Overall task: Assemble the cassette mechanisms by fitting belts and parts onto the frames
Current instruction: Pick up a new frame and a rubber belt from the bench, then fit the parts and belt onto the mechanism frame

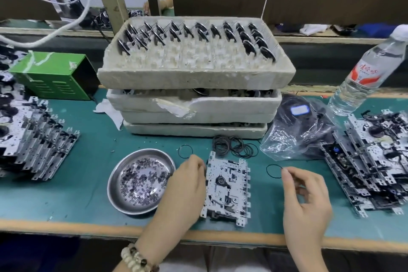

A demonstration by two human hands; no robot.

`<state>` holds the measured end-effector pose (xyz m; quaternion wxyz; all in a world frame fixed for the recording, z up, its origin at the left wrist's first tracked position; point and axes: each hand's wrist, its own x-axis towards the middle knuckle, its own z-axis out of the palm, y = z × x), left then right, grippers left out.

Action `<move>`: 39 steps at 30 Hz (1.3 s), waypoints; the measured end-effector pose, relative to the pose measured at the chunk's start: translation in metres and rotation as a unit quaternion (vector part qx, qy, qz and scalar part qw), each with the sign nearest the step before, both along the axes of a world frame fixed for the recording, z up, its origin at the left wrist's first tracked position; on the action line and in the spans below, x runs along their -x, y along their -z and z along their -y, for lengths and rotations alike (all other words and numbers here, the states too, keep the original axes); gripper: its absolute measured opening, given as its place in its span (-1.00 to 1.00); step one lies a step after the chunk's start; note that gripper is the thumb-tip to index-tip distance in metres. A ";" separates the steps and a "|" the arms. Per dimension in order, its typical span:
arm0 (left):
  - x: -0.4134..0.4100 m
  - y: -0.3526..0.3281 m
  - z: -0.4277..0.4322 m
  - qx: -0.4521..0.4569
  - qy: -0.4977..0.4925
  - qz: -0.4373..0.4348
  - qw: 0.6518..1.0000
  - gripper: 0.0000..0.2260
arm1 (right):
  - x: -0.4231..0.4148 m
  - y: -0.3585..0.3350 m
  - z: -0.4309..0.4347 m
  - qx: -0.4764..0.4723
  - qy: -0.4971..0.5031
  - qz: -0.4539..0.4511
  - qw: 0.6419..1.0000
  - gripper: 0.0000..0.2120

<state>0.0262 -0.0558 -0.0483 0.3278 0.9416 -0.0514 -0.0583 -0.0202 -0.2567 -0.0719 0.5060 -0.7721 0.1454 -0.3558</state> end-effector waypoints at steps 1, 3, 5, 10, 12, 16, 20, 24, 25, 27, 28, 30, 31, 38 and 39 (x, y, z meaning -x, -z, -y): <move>0.000 -0.004 0.001 -0.080 0.029 0.009 0.996 -0.83 | 0.000 0.000 -0.001 -0.001 -0.005 -0.003 1.000 -0.93; -0.008 -0.020 0.002 -0.170 0.050 0.025 0.984 -0.78 | 0.000 -0.001 -0.002 -0.005 -0.010 -0.010 1.000 -0.92; -0.019 -0.050 0.004 -0.135 0.051 0.063 0.988 -0.76 | 0.000 -0.001 -0.002 -0.007 -0.013 -0.012 1.000 -0.92; -0.059 -0.140 0.021 0.055 0.092 0.138 0.985 -0.78 | 0.001 -0.001 -0.003 -0.023 -0.019 -0.016 0.999 -0.93; -0.087 -0.167 0.035 0.080 0.082 0.192 0.975 -0.75 | 0.001 -0.001 -0.002 -0.028 -0.018 -0.016 0.999 -0.94; -0.154 -0.191 0.061 0.036 0.026 0.196 0.980 -0.74 | 0.001 0.001 -0.001 -0.041 -0.009 -0.018 0.999 -0.92; -0.204 -0.192 0.074 -0.034 0.012 0.112 0.993 -0.82 | 0.001 0.003 0.001 -0.066 0.007 -0.013 0.998 -0.93; -0.222 -0.187 0.078 -0.035 0.037 0.035 0.998 -0.84 | 0.001 0.005 0.003 -0.085 0.015 -0.016 0.996 -0.90; -0.223 -0.186 0.078 -0.028 0.038 0.028 0.998 -0.83 | 0.001 0.006 0.003 -0.086 0.016 -0.017 0.996 -0.89; -0.224 -0.186 0.080 -0.027 0.038 0.021 0.999 -0.82 | 0.000 0.006 0.003 -0.087 0.019 -0.017 0.996 -0.87; -0.224 -0.187 0.082 -0.034 0.039 0.021 0.998 -0.81 | 0.000 0.006 0.002 -0.089 0.019 -0.016 0.996 -0.86; -0.224 -0.187 0.085 -0.053 0.041 0.029 0.997 -0.77 | 0.000 0.005 0.002 -0.089 0.019 -0.015 0.996 -0.85; -0.224 -0.187 0.087 -0.059 0.039 0.035 0.997 -0.76 | 0.000 0.005 0.002 -0.089 0.019 -0.013 0.996 -0.86; -0.218 -0.191 0.092 -0.105 0.045 0.059 0.992 -0.76 | 0.000 0.002 0.000 -0.075 0.016 -0.006 0.997 -0.84; -0.217 -0.191 0.094 -0.104 0.042 0.066 0.992 -0.75 | 0.000 0.002 0.000 -0.074 0.016 -0.006 0.997 -0.84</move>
